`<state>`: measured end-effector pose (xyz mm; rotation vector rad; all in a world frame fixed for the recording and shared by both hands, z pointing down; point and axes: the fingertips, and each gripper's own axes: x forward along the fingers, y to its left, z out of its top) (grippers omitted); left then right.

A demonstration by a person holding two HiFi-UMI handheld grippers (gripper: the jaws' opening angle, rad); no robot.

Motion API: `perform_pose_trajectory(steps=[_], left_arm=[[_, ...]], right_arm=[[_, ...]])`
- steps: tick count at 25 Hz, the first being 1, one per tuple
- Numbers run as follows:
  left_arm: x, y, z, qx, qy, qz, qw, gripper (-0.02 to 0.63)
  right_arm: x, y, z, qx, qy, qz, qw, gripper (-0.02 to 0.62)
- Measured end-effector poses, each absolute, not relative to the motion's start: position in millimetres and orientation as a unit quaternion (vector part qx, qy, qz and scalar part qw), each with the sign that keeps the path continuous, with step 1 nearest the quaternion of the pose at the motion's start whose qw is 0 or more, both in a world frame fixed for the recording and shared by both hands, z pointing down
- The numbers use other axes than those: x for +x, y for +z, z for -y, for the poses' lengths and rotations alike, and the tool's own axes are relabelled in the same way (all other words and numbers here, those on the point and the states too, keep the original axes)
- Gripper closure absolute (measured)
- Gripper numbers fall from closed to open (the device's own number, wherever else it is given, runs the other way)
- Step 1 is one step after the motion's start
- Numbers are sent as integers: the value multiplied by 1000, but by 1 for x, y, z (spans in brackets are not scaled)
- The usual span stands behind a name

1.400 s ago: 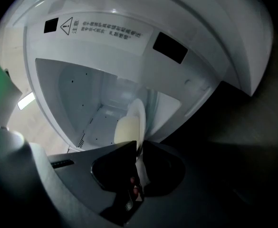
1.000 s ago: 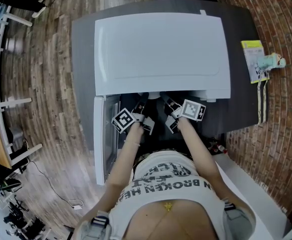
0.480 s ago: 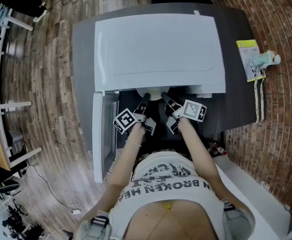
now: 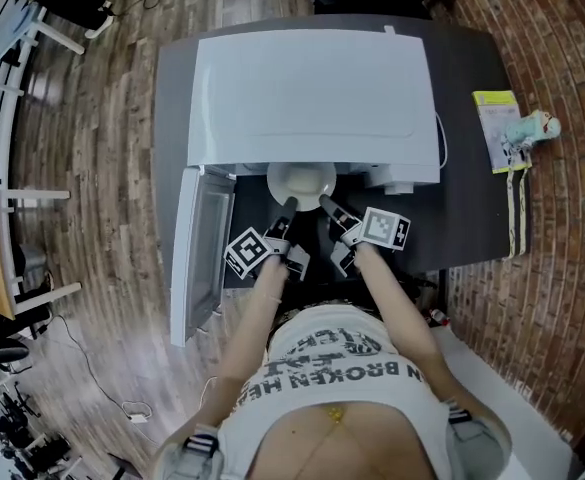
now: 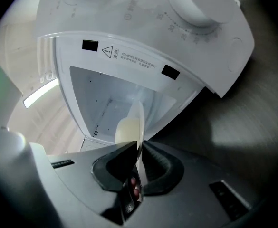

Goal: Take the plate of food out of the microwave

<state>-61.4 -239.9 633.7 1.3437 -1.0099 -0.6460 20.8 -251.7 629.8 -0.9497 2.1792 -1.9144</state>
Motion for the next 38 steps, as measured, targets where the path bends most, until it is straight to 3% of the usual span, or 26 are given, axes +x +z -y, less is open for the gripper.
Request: perform_pose_trajectory(steps=[19,38], left_arm=[[-50,607,177,556,-336,474,595,595],[-78,596,71,588,-299,427,618,595]], right_arm=[[29,605,200,-255,-623,-739,13,565],[6,589,82,-322,-609,-720,88,568]])
